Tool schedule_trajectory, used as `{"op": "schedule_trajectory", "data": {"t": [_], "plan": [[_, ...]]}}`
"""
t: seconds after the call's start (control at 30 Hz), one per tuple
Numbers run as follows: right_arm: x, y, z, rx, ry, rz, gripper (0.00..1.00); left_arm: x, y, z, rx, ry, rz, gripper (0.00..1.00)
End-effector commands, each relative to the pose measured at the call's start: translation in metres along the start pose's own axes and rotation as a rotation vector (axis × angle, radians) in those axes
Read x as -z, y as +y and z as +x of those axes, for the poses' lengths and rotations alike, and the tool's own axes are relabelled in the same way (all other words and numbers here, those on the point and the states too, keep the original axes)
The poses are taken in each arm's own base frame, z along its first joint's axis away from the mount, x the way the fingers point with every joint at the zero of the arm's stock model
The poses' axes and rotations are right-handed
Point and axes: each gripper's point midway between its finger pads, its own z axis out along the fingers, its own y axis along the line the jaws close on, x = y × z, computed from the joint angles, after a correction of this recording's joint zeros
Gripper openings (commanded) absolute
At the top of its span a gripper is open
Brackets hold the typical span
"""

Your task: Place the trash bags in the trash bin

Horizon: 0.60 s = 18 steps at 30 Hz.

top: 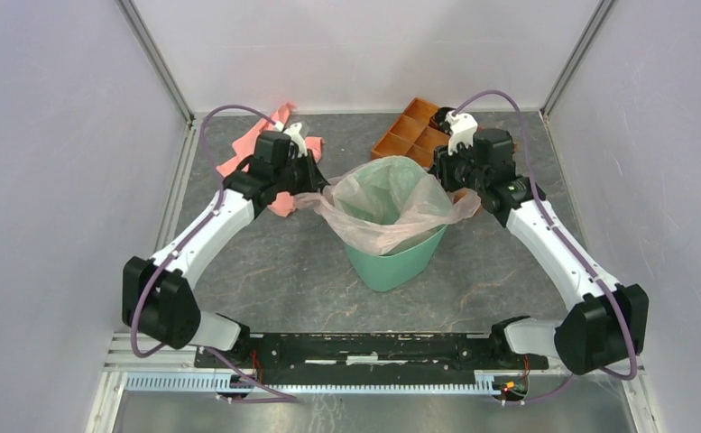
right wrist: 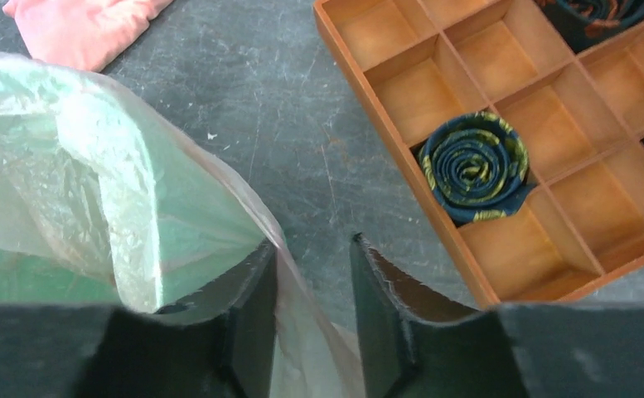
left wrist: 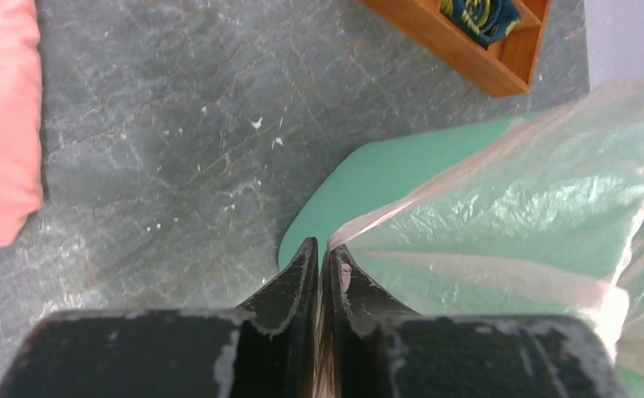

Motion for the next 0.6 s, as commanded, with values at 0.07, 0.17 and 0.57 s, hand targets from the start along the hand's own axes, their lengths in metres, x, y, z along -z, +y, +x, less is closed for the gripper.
{"op": "schedule_trajectory", "data": {"t": [0.07,0.17,0.57], "plan": [[0.04,0.0,-0.011,0.024,-0.041,0.036,0.58,0.045,-0.009,-0.001,-0.028,-0.077,0.026,0.3],[0.061,-0.008,-0.026,0.018,-0.053,0.109,0.7,0.065,-0.01,-0.004,-0.045,-0.107,0.003,0.42],[0.156,-0.025,-0.059,-0.026,-0.223,0.33,0.98,0.141,0.003,-0.017,0.105,-0.284,-0.176,1.0]]}}
